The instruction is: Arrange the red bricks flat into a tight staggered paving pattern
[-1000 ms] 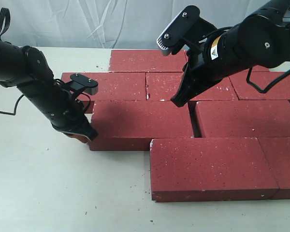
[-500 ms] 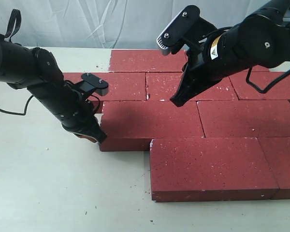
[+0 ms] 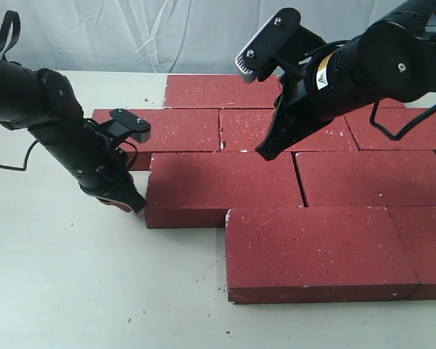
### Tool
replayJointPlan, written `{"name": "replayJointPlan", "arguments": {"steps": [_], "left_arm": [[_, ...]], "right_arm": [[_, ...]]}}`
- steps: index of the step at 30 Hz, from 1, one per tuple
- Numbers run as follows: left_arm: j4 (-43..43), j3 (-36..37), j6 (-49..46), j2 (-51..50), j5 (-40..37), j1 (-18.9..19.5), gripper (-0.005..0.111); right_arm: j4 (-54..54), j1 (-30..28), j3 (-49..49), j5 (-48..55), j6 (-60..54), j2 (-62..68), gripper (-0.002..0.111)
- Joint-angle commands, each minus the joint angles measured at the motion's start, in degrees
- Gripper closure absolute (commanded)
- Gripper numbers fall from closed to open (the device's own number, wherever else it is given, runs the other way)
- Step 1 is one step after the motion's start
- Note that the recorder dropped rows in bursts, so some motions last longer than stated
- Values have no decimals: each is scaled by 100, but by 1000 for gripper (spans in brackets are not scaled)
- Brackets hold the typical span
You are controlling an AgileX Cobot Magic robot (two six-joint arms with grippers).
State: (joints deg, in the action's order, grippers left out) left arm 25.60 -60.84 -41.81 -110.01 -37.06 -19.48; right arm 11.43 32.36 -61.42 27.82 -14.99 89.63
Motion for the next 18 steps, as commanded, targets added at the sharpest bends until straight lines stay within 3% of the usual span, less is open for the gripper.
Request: {"name": "replayJointPlan", "arguments": {"steps": [1, 7, 10, 13, 18], "left_arm": [[0, -35, 88, 1, 119, 58, 107], [-496, -164, 379, 387, -507, 58, 107], [-734, -164, 758, 854, -509, 58, 107], [-579, -192, 1017, 1084, -32, 58, 107], [265, -421, 989, 1296, 1475, 58, 107]], "right_arm": [[-54, -31, 13, -69, 22, -10, 109], [-173, -31, 13, -181, 22, -10, 109], [-933, -31, 13, -659, 22, -10, 109], [-1061, -31, 13, -990, 11, -10, 109], [-1061, -31, -232, -1355, 11, -10, 109]]}}
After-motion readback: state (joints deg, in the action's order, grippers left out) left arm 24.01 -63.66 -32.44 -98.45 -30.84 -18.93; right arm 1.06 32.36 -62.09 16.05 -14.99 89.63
